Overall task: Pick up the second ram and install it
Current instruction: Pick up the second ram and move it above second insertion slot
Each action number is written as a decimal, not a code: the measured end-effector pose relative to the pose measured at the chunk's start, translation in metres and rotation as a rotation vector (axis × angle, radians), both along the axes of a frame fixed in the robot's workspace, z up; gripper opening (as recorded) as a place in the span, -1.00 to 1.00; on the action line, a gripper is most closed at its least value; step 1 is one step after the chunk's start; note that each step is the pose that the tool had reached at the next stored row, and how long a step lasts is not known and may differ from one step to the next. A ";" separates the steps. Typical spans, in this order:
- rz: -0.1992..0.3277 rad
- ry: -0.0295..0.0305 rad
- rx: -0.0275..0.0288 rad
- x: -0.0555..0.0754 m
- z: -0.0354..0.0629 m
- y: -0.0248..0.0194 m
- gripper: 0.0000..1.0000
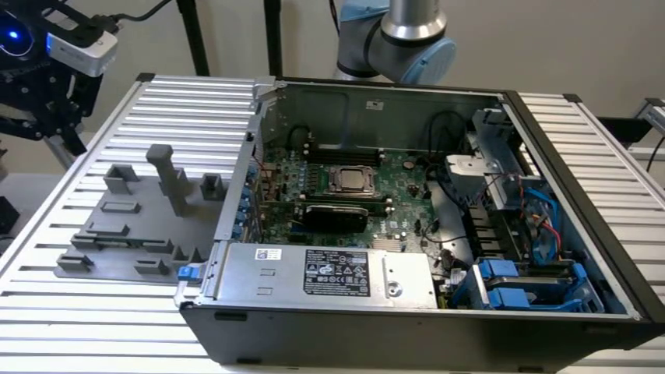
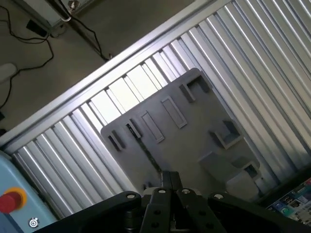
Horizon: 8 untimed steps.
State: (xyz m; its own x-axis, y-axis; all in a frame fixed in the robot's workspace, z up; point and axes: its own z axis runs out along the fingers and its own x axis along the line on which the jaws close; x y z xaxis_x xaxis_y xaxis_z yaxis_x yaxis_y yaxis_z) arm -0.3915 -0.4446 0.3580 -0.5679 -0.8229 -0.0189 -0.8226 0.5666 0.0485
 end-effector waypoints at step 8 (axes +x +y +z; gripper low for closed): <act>0.146 0.0001 -0.0006 0.000 -0.0009 -0.0001 -0.79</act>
